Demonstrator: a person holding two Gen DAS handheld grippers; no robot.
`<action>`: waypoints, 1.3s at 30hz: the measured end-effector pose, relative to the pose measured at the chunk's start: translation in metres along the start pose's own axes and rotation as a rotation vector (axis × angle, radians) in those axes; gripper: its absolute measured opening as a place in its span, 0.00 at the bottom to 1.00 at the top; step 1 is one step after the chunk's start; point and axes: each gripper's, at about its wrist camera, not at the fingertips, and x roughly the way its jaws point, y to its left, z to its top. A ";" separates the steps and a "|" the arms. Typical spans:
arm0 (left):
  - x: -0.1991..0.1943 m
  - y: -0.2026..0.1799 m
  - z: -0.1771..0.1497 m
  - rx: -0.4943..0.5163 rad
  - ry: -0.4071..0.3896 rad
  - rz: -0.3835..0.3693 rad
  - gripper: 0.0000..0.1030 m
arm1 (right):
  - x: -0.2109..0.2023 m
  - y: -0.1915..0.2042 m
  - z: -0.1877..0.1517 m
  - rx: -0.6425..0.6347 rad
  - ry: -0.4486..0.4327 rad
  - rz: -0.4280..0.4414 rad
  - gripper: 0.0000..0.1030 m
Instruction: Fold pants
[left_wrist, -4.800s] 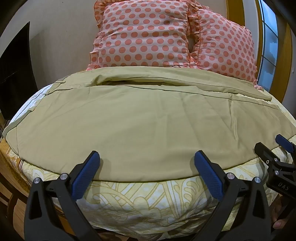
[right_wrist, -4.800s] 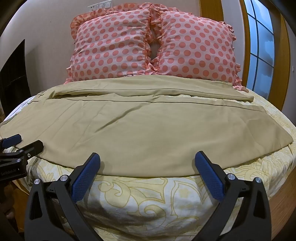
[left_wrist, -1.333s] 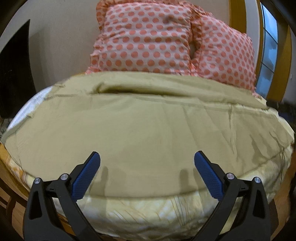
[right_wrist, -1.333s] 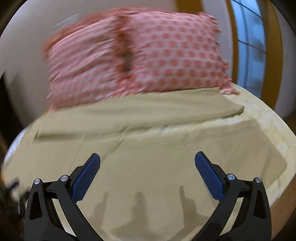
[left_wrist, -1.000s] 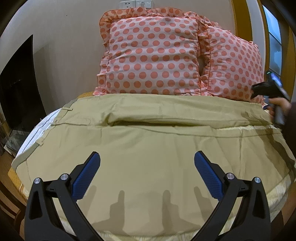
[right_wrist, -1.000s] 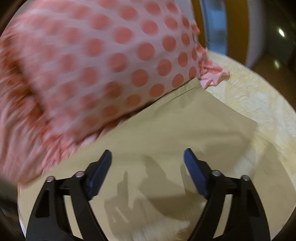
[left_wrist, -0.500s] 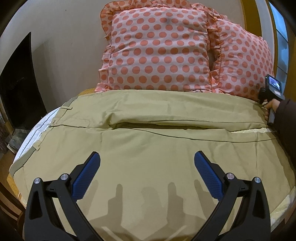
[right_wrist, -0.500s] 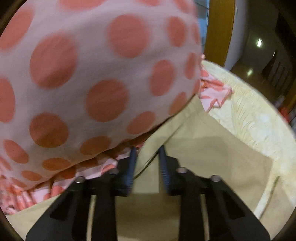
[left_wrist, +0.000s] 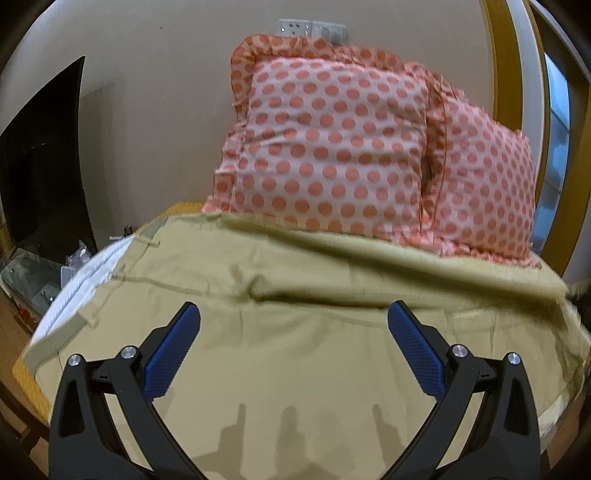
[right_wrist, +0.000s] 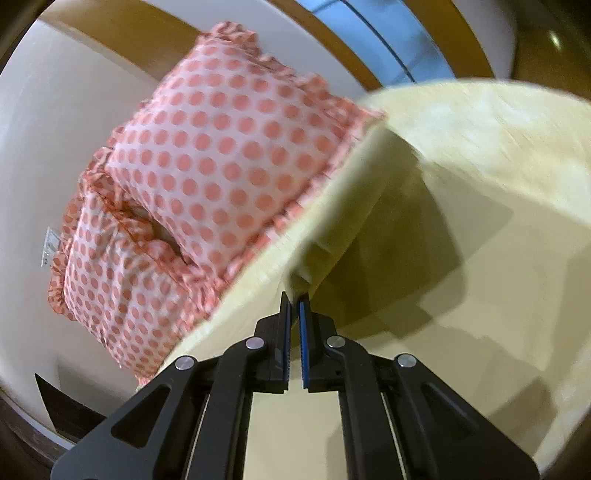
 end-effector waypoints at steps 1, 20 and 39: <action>0.003 0.005 0.006 -0.013 -0.001 -0.018 0.98 | -0.003 0.003 0.007 0.023 0.018 -0.002 0.07; 0.166 0.066 0.077 -0.334 0.261 -0.140 0.89 | -0.034 -0.028 0.001 0.095 -0.061 0.203 0.02; -0.008 0.082 0.004 -0.338 0.142 -0.156 0.07 | -0.109 -0.035 -0.001 -0.026 -0.183 0.084 0.02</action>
